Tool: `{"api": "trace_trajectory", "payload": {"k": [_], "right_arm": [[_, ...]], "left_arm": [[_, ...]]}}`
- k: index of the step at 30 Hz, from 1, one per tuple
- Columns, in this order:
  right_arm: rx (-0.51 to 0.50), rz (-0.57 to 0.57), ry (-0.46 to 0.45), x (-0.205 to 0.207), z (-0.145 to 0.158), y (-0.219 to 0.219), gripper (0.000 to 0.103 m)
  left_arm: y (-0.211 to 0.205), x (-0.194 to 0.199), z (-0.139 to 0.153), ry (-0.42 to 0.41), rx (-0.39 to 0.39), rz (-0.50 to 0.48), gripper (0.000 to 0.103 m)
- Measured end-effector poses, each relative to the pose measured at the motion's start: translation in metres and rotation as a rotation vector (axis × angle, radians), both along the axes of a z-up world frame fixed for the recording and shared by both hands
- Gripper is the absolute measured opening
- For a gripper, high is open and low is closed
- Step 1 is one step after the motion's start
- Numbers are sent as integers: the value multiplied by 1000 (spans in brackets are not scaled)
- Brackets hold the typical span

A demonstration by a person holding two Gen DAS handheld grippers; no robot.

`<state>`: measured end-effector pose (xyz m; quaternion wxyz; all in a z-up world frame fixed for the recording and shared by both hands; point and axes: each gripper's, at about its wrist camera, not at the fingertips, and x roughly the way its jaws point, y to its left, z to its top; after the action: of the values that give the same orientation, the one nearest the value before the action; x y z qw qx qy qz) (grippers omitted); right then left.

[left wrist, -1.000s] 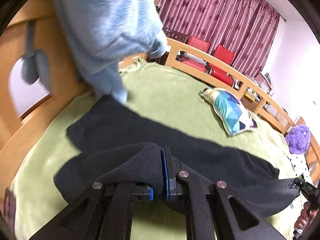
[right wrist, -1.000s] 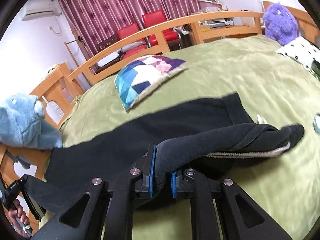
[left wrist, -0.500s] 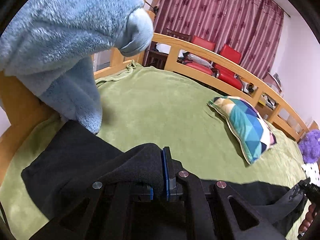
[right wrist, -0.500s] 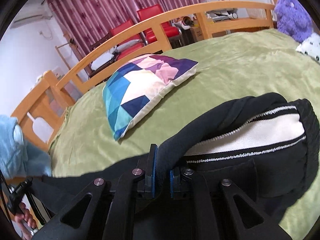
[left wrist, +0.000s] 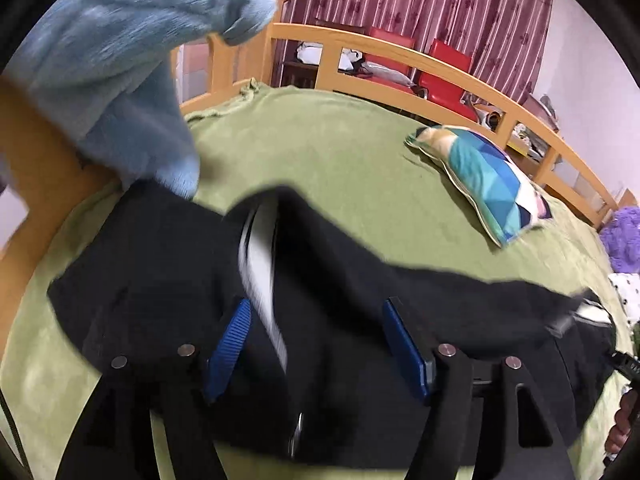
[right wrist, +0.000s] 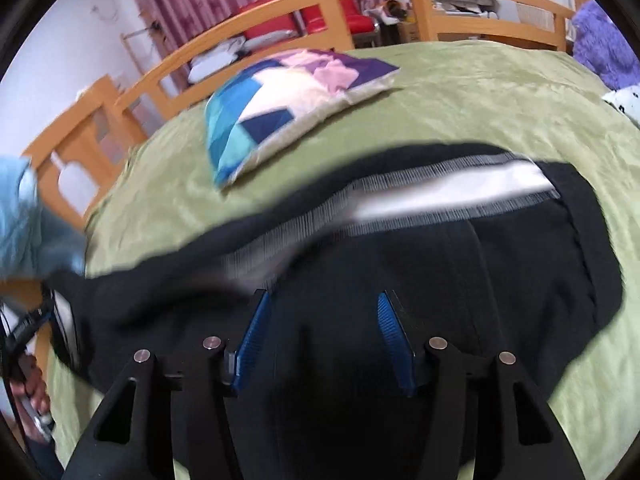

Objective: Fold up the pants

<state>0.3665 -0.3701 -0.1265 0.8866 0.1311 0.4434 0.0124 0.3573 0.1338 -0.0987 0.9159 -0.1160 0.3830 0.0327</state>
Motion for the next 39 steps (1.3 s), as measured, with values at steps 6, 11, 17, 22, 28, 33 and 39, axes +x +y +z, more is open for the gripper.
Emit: {"api": "trace_trajectory", "payload": {"k": [6, 11, 17, 22, 28, 33, 39], "right_arm": [[-65, -9, 39, -71, -25, -7, 56], [46, -83, 65, -89, -51, -30, 57], [198, -161, 18, -78, -60, -56, 73], [247, -207, -11, -55, -71, -62, 80], [270, -302, -17, -20, -79, -59, 81], [182, -363, -11, -18, -71, -57, 10], [161, -340, -109, -57, -33, -56, 8]], "left_arm": [[15, -62, -35, 84, -121, 31, 69], [17, -71, -72, 159, -195, 31, 69], [19, -52, -97, 150, -338, 30, 69], [16, -31, -105, 109, -394, 58, 69], [9, -13, -105, 87, -386, 138, 48], [9, -17, -103, 106, -404, 119, 11], [-2, -54, -80, 73, -340, 84, 10]]}}
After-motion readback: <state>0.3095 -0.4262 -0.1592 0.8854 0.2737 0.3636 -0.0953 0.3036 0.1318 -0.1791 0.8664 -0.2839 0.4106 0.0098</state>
